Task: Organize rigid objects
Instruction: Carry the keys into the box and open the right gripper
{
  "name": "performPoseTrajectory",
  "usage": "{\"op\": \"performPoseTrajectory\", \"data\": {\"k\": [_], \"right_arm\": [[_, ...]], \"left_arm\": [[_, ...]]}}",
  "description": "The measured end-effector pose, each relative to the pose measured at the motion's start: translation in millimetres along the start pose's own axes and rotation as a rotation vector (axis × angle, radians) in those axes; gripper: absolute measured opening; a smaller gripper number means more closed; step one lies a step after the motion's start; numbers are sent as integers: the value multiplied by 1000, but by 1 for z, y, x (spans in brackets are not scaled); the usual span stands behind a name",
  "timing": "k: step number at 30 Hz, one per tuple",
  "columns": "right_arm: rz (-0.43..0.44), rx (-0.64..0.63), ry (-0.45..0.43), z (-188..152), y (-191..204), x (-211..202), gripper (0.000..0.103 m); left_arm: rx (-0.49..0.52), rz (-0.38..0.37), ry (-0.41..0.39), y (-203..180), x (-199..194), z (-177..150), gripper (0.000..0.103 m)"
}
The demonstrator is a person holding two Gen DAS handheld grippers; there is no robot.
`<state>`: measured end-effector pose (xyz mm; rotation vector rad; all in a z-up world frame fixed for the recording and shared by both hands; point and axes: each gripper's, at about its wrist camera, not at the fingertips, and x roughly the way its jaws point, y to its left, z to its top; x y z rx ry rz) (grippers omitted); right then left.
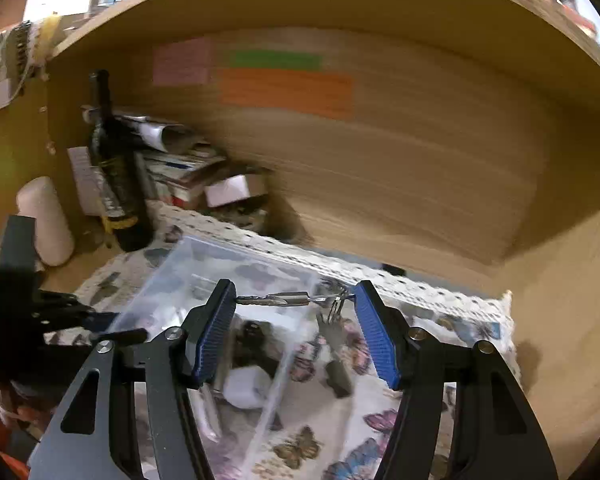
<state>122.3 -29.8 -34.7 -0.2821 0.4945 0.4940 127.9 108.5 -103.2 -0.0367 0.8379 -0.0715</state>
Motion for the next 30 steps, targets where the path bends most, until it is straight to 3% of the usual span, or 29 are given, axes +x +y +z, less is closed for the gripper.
{"op": "performPoseTrajectory", "data": {"k": [6, 19, 30], "right_arm": [[58, -56, 36, -2, 25, 16, 58], [72, -88, 246, -25, 38, 74, 58], [43, -86, 248, -23, 31, 66, 59]], "left_arm": [[1, -1, 0, 1, 0, 0, 19], [3, -2, -1, 1, 1, 0, 19], [5, -1, 0, 0, 1, 0, 19]]}}
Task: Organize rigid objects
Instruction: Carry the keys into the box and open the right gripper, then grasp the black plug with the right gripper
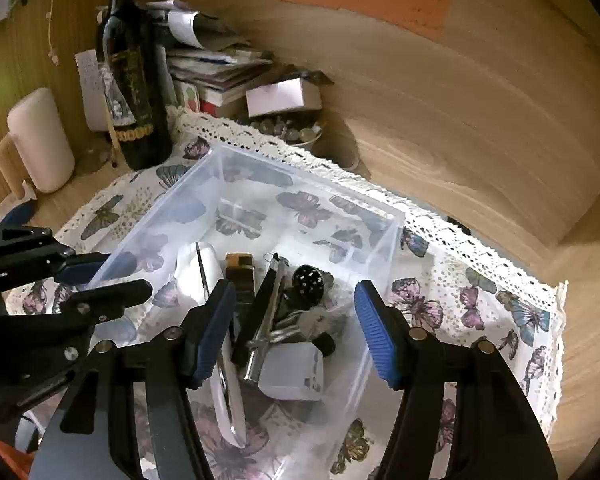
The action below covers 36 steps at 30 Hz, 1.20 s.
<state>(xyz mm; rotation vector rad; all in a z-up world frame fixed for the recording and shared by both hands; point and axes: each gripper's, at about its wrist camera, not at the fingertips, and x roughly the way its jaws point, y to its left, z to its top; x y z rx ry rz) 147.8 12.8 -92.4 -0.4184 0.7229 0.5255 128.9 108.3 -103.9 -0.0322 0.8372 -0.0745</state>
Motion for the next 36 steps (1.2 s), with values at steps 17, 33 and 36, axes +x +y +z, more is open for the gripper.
{"op": "performPoseTrajectory", "data": {"k": [17, 33, 36], "right_arm": [[-117, 178, -92, -17, -71, -46, 63], [-60, 214, 160, -63, -92, 42, 62], [-44, 216, 181, -64, -92, 54, 61]], "left_arm": [[-2, 0, 2, -1, 1, 0, 19], [-9, 16, 15, -2, 3, 1, 19], [-9, 17, 16, -2, 3, 1, 19]]}}
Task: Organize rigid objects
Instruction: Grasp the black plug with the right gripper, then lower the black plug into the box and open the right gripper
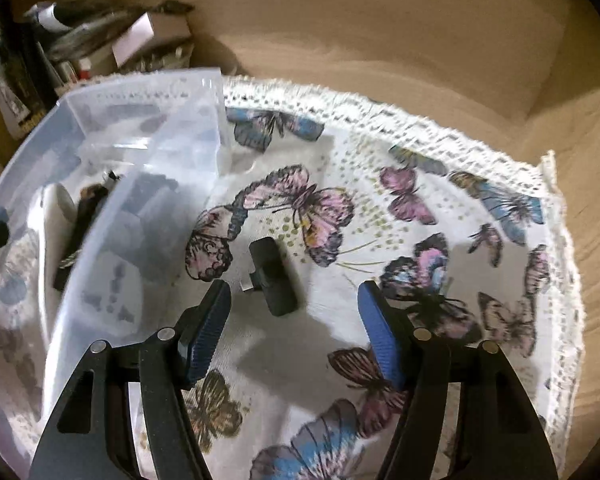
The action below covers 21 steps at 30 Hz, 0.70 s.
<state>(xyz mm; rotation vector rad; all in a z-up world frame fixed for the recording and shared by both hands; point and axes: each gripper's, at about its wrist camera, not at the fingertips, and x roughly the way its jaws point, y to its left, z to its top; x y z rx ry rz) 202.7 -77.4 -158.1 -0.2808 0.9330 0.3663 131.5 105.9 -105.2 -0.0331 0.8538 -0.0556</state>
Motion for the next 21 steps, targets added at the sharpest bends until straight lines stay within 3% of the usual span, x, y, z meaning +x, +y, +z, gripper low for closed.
{"op": "performPoseTrajectory", "data": {"k": [2, 4, 6, 14, 21], "right_arm": [[10, 8, -9, 1, 0, 3, 57], [16, -2, -16, 2, 1, 1, 35], [13, -12, -19, 2, 4, -2, 24], [-19, -15, -81, -1, 10, -27, 24], [-25, -23, -191, 4, 8, -72, 24]], "left_arm": [[0, 0, 0, 0, 0, 0, 19], [1, 0, 0, 0, 0, 0, 19], [2, 1, 0, 0, 0, 0, 19], [3, 1, 0, 1, 0, 0, 19], [3, 1, 0, 1, 0, 0, 19]]}}
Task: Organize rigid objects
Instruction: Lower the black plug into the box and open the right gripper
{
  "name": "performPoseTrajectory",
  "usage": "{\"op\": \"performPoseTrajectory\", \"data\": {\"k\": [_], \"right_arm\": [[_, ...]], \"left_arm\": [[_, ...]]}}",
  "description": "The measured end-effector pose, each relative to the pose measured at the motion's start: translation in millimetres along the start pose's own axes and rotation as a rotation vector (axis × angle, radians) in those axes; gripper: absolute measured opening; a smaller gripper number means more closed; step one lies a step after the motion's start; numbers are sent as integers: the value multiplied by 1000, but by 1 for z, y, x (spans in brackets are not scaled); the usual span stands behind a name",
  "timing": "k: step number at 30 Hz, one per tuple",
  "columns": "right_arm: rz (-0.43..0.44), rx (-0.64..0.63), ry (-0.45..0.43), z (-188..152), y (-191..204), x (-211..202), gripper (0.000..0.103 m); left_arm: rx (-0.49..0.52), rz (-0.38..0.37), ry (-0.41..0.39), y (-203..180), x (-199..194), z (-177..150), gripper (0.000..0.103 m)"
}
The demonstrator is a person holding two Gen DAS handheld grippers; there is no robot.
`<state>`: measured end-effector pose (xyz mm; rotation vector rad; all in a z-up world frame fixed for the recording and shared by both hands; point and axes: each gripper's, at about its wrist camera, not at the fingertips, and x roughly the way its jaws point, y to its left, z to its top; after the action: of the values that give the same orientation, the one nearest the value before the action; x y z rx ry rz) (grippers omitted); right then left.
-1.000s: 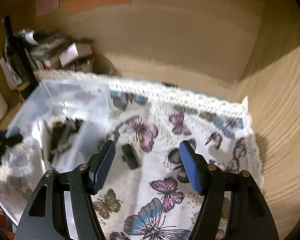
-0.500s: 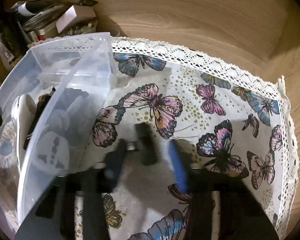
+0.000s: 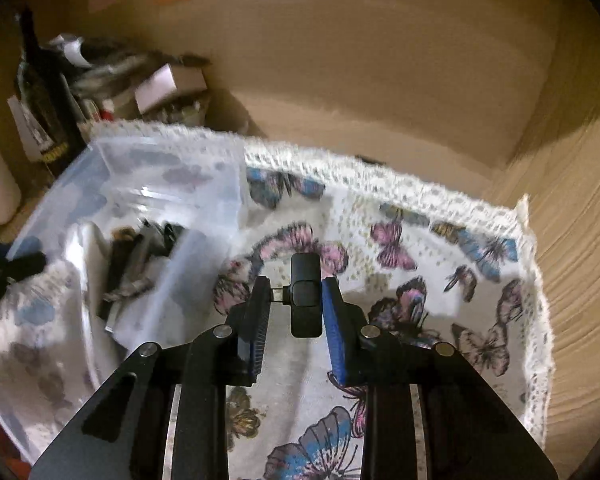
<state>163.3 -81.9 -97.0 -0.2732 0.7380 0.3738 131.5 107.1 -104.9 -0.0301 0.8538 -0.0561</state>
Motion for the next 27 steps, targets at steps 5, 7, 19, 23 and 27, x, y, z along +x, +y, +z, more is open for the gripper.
{"op": "performPoseTrajectory", "data": {"k": [5, 7, 19, 23, 27], "right_arm": [[13, -23, -80, 14, 12, -23, 24], [20, -38, -105, 18, 18, -29, 24], [118, -151, -98, 24, 70, -24, 24], [135, -181, -44, 24, 81, -7, 24], [156, -191, 20, 25, 85, 11, 24]], "left_arm": [[0, 0, 0, 0, 0, 0, 19], [0, 0, 0, 0, 0, 0, 19], [1, 1, 0, 0, 0, 0, 19], [1, 0, 0, 0, 0, 0, 19], [1, -3, 0, 0, -1, 0, 19]]}}
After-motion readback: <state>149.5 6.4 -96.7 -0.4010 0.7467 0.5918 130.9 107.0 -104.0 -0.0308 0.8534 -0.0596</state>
